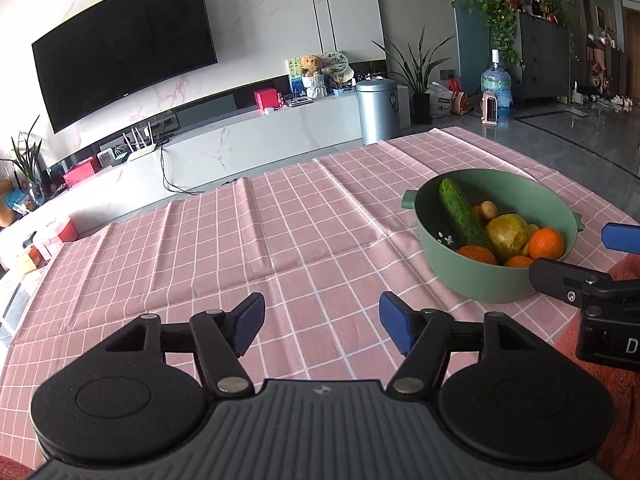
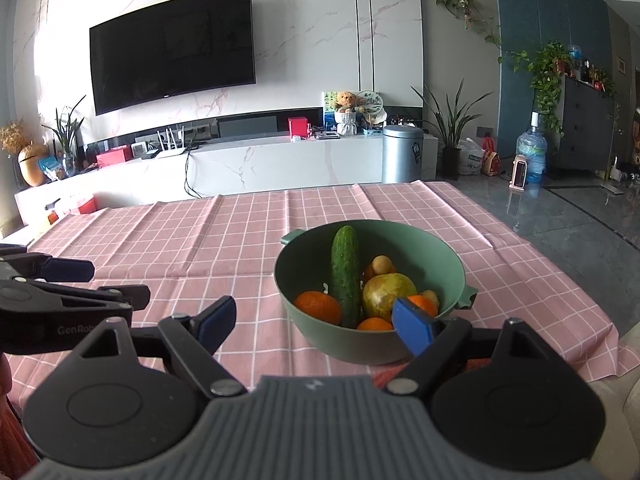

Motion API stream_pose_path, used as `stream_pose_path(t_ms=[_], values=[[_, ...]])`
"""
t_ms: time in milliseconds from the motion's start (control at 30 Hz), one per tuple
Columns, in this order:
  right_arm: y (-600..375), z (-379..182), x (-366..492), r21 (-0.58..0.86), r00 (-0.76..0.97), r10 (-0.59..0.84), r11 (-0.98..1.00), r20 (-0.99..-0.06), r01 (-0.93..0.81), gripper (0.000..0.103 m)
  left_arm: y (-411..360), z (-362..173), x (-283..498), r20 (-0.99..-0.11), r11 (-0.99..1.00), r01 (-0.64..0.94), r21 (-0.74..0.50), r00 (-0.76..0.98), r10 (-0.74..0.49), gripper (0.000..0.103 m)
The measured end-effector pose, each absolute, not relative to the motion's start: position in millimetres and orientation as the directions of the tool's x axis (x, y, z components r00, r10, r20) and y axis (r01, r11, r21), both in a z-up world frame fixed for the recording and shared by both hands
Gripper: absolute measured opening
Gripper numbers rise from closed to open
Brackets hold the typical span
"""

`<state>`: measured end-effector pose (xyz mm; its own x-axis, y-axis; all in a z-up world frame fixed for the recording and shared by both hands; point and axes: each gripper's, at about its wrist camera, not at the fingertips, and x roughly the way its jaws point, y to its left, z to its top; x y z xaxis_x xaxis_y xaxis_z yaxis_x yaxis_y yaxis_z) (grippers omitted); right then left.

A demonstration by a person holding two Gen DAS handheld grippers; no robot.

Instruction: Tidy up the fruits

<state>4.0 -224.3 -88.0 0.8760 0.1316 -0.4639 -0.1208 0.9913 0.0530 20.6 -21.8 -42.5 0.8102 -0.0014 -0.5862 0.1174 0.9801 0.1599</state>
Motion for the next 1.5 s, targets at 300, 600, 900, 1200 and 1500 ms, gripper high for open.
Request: stream_pose_path(t_ms=[300,600,900,1200,1500], values=[[-223.5,-91.7,2.9,0.049,0.877,0.124,0.992,-0.464,-0.114,0.083,-20.5,-42.1,21.4,-0.592,0.981,0.119,0.153,0.806,-0.006,0.080],[-226.2,-92.1,1.5,0.065,0.879,0.131,0.991,-0.458,-0.114,0.083,-17.7,-40.5,22.4,-0.611,0.985,0.111,0.132,0.792,-0.007,0.080],[-227.1,-92.3,2.1,0.068,0.877,0.133,0.991,-0.461,-0.115,0.083,-17.1,-40.4,22.0,-0.612,0.985,0.107,0.136,0.791,-0.001,0.080],[-227.5,-93.4,2.7,0.064,0.875,0.131,0.991,-0.465,-0.114,0.083,-16.5,-40.3,22.0,-0.613,0.985,0.106,0.134,0.790,-0.002,0.080],[-227.3,-93.0,2.7,0.064,0.876,0.131,0.991,-0.465,-0.115,0.083,-16.2,-40.1,21.5,-0.613,0.985,0.105,0.134,0.790,-0.001,0.080]])
